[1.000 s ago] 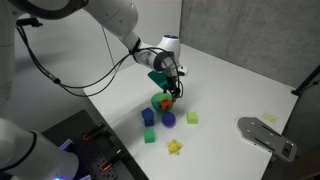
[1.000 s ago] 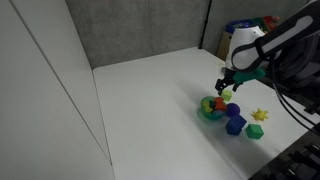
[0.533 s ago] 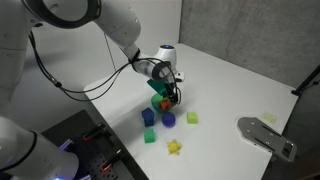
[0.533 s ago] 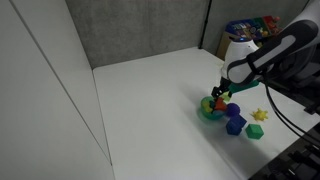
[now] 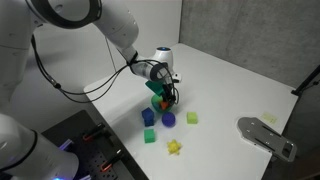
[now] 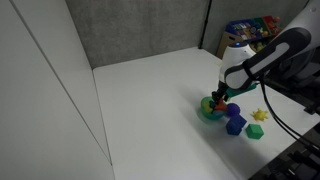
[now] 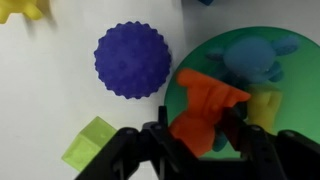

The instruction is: Remove the orange bear toy from the green bowl and put it on the lime green building block

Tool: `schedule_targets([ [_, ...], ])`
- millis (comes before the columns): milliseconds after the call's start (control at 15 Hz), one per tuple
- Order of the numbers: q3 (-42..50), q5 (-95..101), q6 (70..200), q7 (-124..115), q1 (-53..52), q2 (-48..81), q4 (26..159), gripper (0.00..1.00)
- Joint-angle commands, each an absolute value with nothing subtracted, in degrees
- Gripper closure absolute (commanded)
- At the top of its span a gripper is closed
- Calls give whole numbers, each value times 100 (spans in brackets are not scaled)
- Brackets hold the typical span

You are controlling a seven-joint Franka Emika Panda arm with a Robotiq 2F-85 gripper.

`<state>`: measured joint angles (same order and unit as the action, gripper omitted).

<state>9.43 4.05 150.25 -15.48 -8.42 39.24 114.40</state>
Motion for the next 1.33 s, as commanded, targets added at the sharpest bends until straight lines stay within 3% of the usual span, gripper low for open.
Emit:
schedule_targets([
  [0,1104,582,15063,-1778,-950,3967,11395,73],
  [400,1089,546,15036,-1741,-931,3939,11436,95],
  [467,1072,533,15028,-1722,-919,3903,11457,92],
  [1267,668,287,14838,-1393,-658,2797,11976,96],
])
